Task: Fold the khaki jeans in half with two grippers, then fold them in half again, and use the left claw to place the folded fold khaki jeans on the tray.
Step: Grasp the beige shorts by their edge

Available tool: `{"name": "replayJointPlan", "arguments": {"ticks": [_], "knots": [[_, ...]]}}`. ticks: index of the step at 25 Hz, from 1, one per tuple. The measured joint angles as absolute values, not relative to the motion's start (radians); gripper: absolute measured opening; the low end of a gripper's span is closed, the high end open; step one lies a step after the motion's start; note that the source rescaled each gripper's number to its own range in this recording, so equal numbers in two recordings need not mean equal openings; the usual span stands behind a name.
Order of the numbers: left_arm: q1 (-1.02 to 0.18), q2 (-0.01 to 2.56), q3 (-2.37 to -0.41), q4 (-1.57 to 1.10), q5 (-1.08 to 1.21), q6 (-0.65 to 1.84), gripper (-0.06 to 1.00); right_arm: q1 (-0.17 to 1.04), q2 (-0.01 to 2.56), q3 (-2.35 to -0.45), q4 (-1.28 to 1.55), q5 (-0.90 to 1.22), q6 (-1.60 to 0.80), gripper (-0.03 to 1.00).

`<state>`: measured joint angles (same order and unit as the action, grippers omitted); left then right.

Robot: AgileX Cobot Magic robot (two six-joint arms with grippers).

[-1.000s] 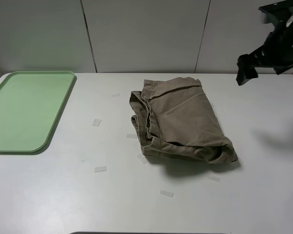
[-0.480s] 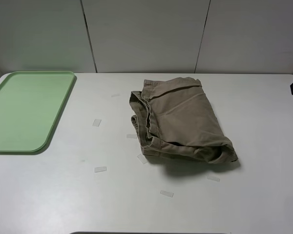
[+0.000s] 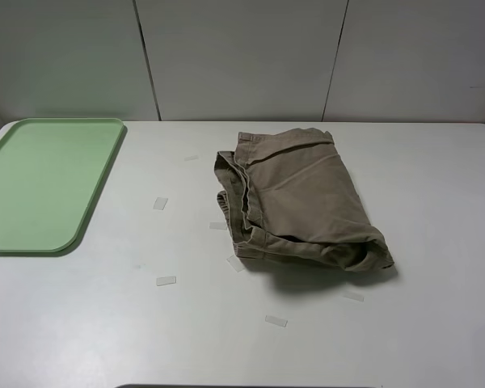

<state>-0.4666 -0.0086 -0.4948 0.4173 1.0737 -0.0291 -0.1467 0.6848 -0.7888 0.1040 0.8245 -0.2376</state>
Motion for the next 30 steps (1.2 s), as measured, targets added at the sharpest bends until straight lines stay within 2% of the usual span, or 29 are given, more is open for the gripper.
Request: {"name": "replayJointPlan", "arguments": {"ticks": [5,13,30], "knots": [[-0.467,-0.009,-0.495,0.417,1.074,-0.029,0.98,-0.143,0.556,-0.752,0.115,0.883,-0.238,1.00],[-0.467,-0.009,-0.495,0.417,1.074,-0.029,0.98,0.001,0.398,-0.681,0.128,0.911,-0.178,1.00],[-0.467,-0.009,-0.495,0.417,1.074,-0.029,0.98,0.005,0.114,-0.524,0.152,0.979,-0.134,1.00]]}}
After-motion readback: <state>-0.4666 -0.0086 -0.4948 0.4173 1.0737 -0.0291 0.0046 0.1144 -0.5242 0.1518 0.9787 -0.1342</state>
